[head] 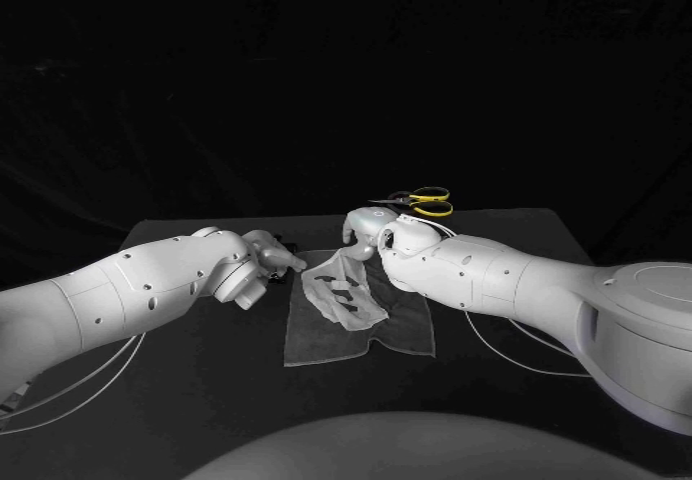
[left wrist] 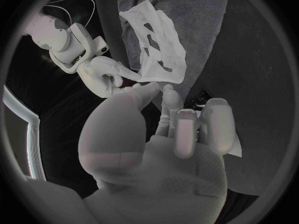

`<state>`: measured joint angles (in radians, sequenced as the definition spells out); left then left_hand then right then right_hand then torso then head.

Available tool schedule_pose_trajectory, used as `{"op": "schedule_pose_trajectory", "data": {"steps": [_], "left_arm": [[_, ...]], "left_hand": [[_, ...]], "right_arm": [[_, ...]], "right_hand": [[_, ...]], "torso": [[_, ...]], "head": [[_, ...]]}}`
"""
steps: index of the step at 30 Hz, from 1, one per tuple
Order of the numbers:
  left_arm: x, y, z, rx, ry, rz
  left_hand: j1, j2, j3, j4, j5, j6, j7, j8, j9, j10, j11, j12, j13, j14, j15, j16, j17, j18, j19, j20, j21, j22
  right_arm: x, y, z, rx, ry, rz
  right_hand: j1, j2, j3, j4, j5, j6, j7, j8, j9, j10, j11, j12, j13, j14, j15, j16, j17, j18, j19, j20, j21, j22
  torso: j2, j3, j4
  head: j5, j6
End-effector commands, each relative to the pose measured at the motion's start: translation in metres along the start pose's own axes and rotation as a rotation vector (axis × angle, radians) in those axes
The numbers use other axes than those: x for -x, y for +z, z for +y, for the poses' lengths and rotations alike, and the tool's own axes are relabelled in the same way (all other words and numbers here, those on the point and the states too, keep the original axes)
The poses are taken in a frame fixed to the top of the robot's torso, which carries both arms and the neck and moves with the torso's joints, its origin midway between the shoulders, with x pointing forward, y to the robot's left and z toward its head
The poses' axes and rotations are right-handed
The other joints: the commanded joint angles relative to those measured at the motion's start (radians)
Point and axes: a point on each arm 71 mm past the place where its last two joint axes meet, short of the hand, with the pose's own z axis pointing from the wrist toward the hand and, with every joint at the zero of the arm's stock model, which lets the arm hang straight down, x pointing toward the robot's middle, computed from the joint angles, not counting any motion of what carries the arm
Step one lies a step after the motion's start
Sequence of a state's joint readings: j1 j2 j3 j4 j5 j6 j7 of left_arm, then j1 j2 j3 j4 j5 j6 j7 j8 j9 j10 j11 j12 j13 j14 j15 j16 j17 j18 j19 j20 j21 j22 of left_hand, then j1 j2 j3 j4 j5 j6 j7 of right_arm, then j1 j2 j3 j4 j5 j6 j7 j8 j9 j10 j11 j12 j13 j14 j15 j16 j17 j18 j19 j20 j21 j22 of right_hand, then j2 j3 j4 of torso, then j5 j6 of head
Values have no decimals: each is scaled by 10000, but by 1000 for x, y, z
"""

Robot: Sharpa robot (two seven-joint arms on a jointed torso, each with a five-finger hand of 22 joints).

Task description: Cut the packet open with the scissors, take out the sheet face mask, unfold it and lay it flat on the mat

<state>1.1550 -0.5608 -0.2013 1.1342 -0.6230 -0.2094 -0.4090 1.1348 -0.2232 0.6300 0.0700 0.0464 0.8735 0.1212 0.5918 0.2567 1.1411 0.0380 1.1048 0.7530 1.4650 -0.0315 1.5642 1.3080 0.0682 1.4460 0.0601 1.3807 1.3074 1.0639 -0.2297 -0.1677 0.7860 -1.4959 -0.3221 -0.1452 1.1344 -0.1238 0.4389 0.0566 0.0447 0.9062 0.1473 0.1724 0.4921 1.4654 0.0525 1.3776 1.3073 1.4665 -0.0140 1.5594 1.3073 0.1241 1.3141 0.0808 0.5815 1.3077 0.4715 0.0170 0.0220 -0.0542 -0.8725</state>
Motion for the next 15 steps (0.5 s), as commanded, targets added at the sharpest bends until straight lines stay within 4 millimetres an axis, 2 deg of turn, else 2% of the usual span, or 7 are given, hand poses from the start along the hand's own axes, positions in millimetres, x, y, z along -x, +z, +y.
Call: {"op": "schedule_pose_trajectory", "data": {"steps": [1,4,6,8,11,14,15], "left_arm": [[0,1,1,390,673,78],[2,2,2,511,754,11],[4,2,3,584,802,-52],[6,3,4,650,834,-119],[10,4,7,745,846,-254],[13,4,8,705,843,-467],[15,4,8,632,839,-576]], "left_hand": [[-113,-62,-278,189,39,-117,44,-119,-58,-79,70,-83,-64,1028,111,35,2551,-98,-14,108,-71,875],[-264,-155,-790,551,40,-302,128,-284,-159,-199,154,-141,-171,1017,187,24,2524,-89,-31,187,-99,852],[-304,-183,-1118,779,40,-409,159,-364,-211,-247,189,-150,-198,1013,220,20,2514,-83,-41,221,-116,837],[-290,-172,-1379,972,43,-454,171,-400,-243,-285,204,-159,-226,1010,238,18,2508,-81,-44,243,-120,834],[-174,-142,-1806,1281,43,-506,187,-439,-288,-325,222,-160,-249,1003,252,11,2491,-77,-51,264,-133,822],[-147,-131,-1871,1332,45,-514,190,-445,-296,-338,224,-168,-266,1004,256,12,2493,-78,-48,265,-127,827],[52,-61,-2116,1508,47,-520,194,-452,-321,-329,228,-140,-239,1003,262,10,2490,-76,-49,274,-132,821]], "right_arm": [[-1,1,-2,-366,178,40],[-3,1,-4,-562,161,70],[-3,1,-5,-699,167,15],[-3,1,-6,-821,183,-72],[-3,1,-8,-1027,203,-185],[-3,0,-11,-1213,240,-237],[-3,0,-12,-1273,259,-261]], "right_hand": [[-200,24,-198,159,33,-62,1,-109,-41,319,91,-99,1298,880,74,-82,2217,197,-43,75,-159,466],[-283,18,-353,319,34,-153,28,-205,-86,249,102,-253,1201,828,93,-144,2093,242,-118,107,-418,409],[-473,78,-563,624,34,-272,63,-322,-137,214,142,-309,1168,798,125,-177,2030,271,-170,153,-594,369],[-548,77,-665,750,33,-274,63,-344,-147,213,152,-307,1170,800,130,-174,2037,278,-170,166,-612,365],[-719,174,-916,1156,45,-279,74,-402,-173,218,159,-292,1178,798,141,-177,2033,291,-149,193,-635,365],[-702,251,-937,1234,64,-264,74,-410,-180,215,161,-300,1172,797,144,-179,2030,292,-136,200,-629,368],[-683,304,-940,1275,69,-256,74,-416,-185,216,161,-301,1170,798,144,-179,2031,293,-128,204,-623,370]], "torso": [[3,2,-1],[9,1,3],[8,2,3],[10,2,1],[11,0,2],[10,-3,7],[12,-3,5]], "head": [[10,-1],[5,-1],[3,-1],[4,-1],[5,-1],[11,-1],[16,-1]]}}
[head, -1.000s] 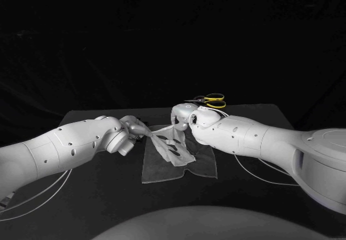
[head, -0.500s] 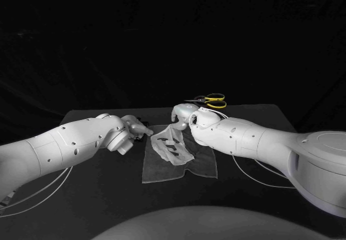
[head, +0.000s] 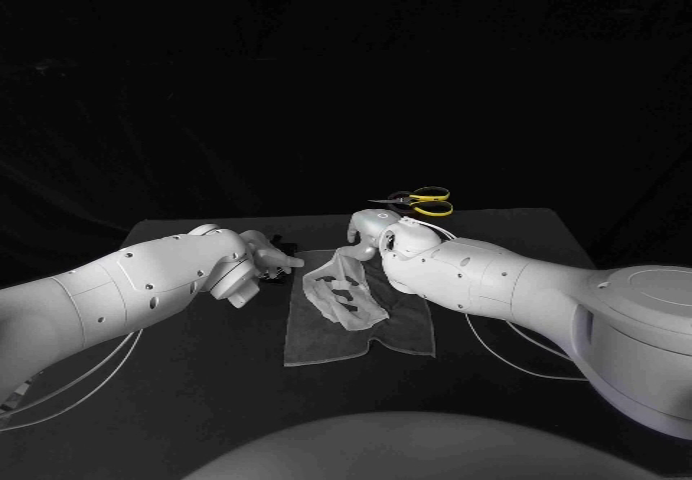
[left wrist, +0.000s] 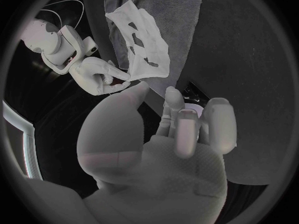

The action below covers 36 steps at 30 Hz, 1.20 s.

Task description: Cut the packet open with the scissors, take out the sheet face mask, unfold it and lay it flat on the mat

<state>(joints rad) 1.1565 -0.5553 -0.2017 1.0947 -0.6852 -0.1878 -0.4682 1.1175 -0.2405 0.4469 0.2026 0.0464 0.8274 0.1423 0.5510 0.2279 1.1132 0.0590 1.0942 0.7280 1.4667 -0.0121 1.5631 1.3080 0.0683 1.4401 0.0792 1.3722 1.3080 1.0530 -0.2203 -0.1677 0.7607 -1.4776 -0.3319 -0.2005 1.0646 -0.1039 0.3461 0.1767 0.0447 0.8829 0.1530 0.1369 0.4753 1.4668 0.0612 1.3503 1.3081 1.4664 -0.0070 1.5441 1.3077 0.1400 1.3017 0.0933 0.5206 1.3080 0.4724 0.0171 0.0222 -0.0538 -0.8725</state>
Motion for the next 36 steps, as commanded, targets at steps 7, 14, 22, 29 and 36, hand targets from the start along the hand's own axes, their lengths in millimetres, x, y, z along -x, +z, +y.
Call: {"op": "schedule_pose_trajectory", "data": {"steps": [7,14,22,29,36], "left_arm": [[9,-3,-3,-805,164,-950],[13,-5,-4,-1319,37,-1362],[12,-8,-11,-2213,-19,-1538],[9,-12,-28,-4247,694,-2006],[2,-14,-38,-5893,1859,-2404]], "left_hand": [[1088,392,-319,112,52,79,-65,39,-48,6,-36,18,58,965,26,-1,2434,-60,-17,66,-100,764],[1744,480,-78,-104,52,170,-72,53,-92,-4,-61,-36,-16,967,0,-1,2435,-65,-1,40,-84,775],[2297,399,408,-405,50,299,-107,43,-158,-169,-102,-268,-329,948,-35,-24,2384,-52,-30,12,-131,732],[2736,228,982,-784,42,394,-110,18,-225,-974,-93,-1194,-1439,701,-27,-282,1803,66,-341,12,-575,354],[2572,-189,1087,-932,35,285,-130,49,-248,-1736,-36,-2193,-2112,-221,36,-1197,72,321,-1088,79,-1636,-508]], "right_arm": [[4,0,-10,-718,197,-486],[5,-1,-12,-625,334,-705],[10,-4,-21,-532,684,-1377],[16,-19,-35,-497,1839,-2078],[10,-48,-59,-1105,3926,-882]], "right_hand": [[1281,270,555,-652,472,66,48,-163,-120,173,80,-71,1131,786,71,-51,1987,158,34,92,-138,366],[1459,-70,1097,-1189,587,260,84,-252,-261,172,108,-53,1134,787,99,-56,1984,142,74,106,-133,418],[1255,-183,1024,-1206,172,448,29,-223,-286,198,70,-13,1151,806,74,-35,2028,136,117,94,-56,458],[1432,111,1324,-1363,147,863,-146,-16,-247,332,-87,205,1281,901,-65,72,2240,68,394,-7,553,614],[1427,214,1547,-1572,109,1494,-439,351,-131,583,-344,721,1618,1044,-292,267,2631,-94,822,-206,1741,883]], "torso": [[11,1,-5],[13,2,5],[7,-10,1],[14,2,-10],[60,-17,-78]], "head": [[21,-1],[6,-1],[34,-1],[82,-1],[203,-1]]}}
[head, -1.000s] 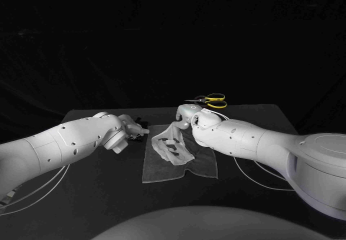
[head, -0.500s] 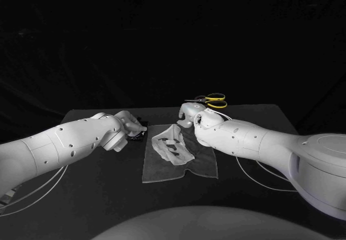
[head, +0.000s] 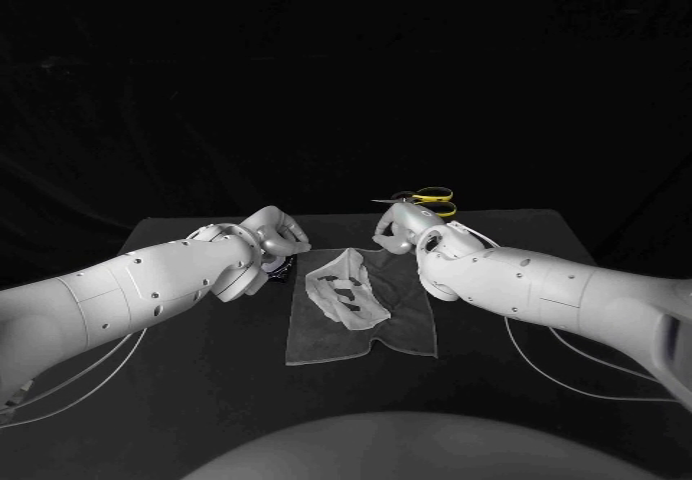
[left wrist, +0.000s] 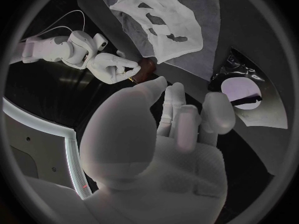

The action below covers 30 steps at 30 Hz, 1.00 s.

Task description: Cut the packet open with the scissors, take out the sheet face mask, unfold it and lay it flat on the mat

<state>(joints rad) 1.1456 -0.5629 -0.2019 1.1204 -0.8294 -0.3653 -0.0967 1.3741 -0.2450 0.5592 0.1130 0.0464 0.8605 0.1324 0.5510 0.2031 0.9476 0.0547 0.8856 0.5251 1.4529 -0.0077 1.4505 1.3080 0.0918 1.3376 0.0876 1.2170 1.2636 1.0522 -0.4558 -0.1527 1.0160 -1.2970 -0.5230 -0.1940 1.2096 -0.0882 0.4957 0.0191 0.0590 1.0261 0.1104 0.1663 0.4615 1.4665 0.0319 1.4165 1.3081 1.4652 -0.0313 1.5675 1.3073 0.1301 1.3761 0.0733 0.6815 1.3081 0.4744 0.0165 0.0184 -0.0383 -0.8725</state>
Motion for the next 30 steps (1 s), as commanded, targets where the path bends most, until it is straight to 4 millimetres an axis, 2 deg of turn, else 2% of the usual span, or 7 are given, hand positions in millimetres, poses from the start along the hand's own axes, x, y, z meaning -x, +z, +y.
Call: {"op": "schedule_pose_trajectory", "data": {"steps": [1,9,16,19,20,22,30], "left_arm": [[-2,0,-14,-1998,1098,-398],[-14,6,-13,-2408,2081,40],[-18,14,-11,-2129,2598,242],[-19,17,-11,-2017,2740,225],[-19,18,-11,-1975,2788,206],[-19,20,-11,-1903,2856,187],[-21,25,-12,-1578,3005,358]], "left_hand": [[-49,-194,-91,-25,34,-55,-37,59,3,-102,8,-148,-119,-110,-5,-96,31,94,-90,-2,-123,-94],[-134,-235,-373,-74,34,230,-201,223,52,33,-165,-202,-293,-246,-127,-165,-136,165,-314,-66,-440,-331],[-219,-320,-999,-132,44,322,-246,2,-27,561,-207,904,247,424,-195,505,1017,-33,266,-159,333,307],[-154,-254,-1164,-163,37,347,-242,-89,-53,966,-215,1727,1099,678,-199,748,1512,-127,531,-174,722,630],[-124,-222,-1239,-175,39,378,-241,-123,-60,1414,-217,2332,1931,784,-205,846,1730,-177,666,-182,924,799],[-95,-189,-1317,-183,39,394,-226,-170,-71,1768,-209,2830,2618,908,-201,958,1995,-236,820,-184,1157,995],[-99,-141,-1518,-156,37,490,-203,-254,-84,2501,-191,3698,3917,1092,-188,1124,2413,-344,1095,-181,1581,1352]], "right_arm": [[-1,-11,-9,-732,1846,590],[-5,-29,-20,-1598,3942,1946],[-12,-28,-18,-2163,4953,2582],[-15,-27,-16,-2373,5240,2830],[-17,-27,-15,-2449,5343,2922],[-18,-26,-12,-2557,5479,3089],[-23,-20,-2,-2761,5619,3595]], "right_hand": [[-61,42,45,-15,-49,125,-44,92,18,630,-84,166,1691,1056,-78,33,2635,-21,139,-37,303,919],[-390,-150,-204,28,-89,149,-59,47,-17,837,-104,806,2128,1056,-117,33,2635,-138,356,-110,1022,1073],[-667,-288,-508,167,-99,43,5,-75,-77,987,-47,1337,2489,1056,-73,33,2635,-220,494,-98,1537,1178],[-702,-287,-595,204,-99,13,22,-114,-96,1043,-30,1543,2627,1056,-59,33,2635,-256,560,-91,1792,1228],[-750,-295,-662,247,-99,5,33,-131,-105,1043,-19,1543,2627,1056,-49,33,2635,-273,592,-86,1915,1252],[-777,-278,-736,292,-98,14,35,-145,-114,1043,-13,1543,2627,1056,-42,33,2635,-305,650,-80,2155,1297],[-879,-337,-970,412,-100,-70,85,-227,-153,1043,31,1543,2627,1056,-10,33,2635,-342,716,-61,2434,1344]], "torso": [[56,-5,-56],[151,30,-122],[284,27,-191],[340,5,-193],[364,-4,-196],[396,-11,-203],[533,-37,-259]], "head": [[78,-1],[87,-1],[85,-1],[68,-1],[77,-1],[86,-1],[68,-1]]}}
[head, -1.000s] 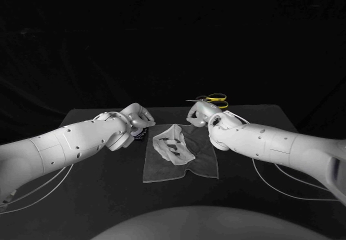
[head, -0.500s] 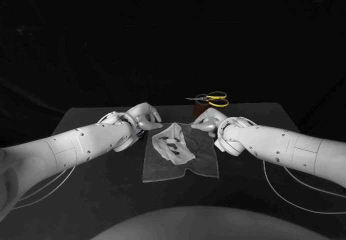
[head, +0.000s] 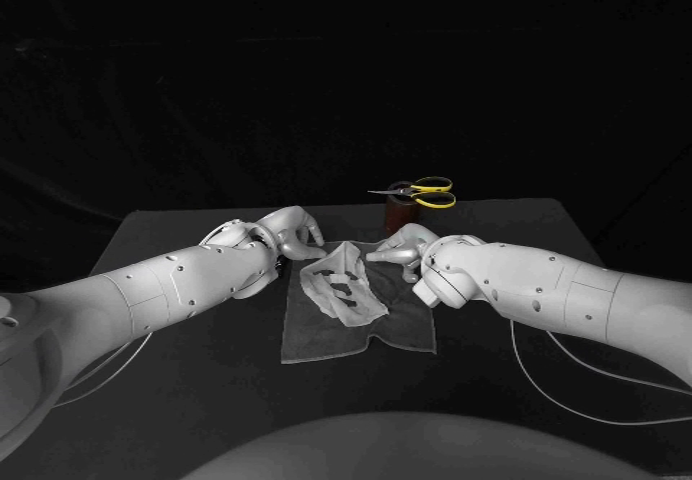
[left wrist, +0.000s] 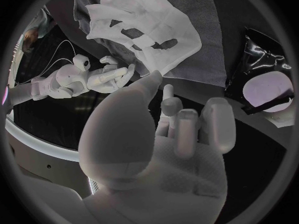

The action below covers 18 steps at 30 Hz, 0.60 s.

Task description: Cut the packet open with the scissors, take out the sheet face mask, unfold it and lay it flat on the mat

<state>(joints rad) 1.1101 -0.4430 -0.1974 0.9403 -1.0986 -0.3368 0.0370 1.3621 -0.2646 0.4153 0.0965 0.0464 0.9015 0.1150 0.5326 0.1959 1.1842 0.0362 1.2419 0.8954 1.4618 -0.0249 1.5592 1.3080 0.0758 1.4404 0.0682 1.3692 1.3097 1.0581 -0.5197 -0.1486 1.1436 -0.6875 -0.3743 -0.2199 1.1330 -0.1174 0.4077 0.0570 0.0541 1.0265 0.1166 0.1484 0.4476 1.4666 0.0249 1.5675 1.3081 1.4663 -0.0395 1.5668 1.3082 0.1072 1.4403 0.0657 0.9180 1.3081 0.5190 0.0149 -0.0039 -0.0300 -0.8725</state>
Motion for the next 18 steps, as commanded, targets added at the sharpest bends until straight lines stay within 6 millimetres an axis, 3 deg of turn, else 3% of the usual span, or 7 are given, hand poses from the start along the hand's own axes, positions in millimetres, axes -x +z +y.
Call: {"op": "schedule_pose_trajectory", "data": {"steps": [1,8,18], "left_arm": [[-4,2,-2,156,249,456],[-4,2,-2,324,94,567],[1,2,-3,444,-124,288]], "left_hand": [[6,53,-113,20,36,99,-32,-75,-11,235,-8,240,388,1016,-17,49,2445,-193,89,13,94,920],[-251,50,-565,244,33,251,-72,-122,0,682,-33,776,1243,1066,-37,94,2569,-227,176,0,240,1044],[-340,52,-926,401,31,280,-71,-172,7,782,-38,911,1460,1090,-49,116,2628,-254,239,-17,343,1133]], "right_arm": [[-6,3,1,-498,268,642],[-11,8,7,-712,125,816],[-6,12,12,-825,-71,485]], "right_hand": [[-115,-55,-109,37,-52,-87,29,-58,-18,1042,106,33,2627,1045,76,40,2626,-111,72,16,65,1342],[-161,-92,-237,98,-54,-140,54,-99,-35,1042,132,33,2627,1045,101,40,2626,-111,66,34,71,1338],[-235,-95,-360,195,-55,-155,61,-114,-40,1042,142,33,2627,1045,112,40,2626,-113,64,46,104,1341]], "torso": [[106,-25,-44],[208,-38,-24],[310,-74,-12]], "head": [[-18,-1],[-11,-1],[-17,-1]]}}
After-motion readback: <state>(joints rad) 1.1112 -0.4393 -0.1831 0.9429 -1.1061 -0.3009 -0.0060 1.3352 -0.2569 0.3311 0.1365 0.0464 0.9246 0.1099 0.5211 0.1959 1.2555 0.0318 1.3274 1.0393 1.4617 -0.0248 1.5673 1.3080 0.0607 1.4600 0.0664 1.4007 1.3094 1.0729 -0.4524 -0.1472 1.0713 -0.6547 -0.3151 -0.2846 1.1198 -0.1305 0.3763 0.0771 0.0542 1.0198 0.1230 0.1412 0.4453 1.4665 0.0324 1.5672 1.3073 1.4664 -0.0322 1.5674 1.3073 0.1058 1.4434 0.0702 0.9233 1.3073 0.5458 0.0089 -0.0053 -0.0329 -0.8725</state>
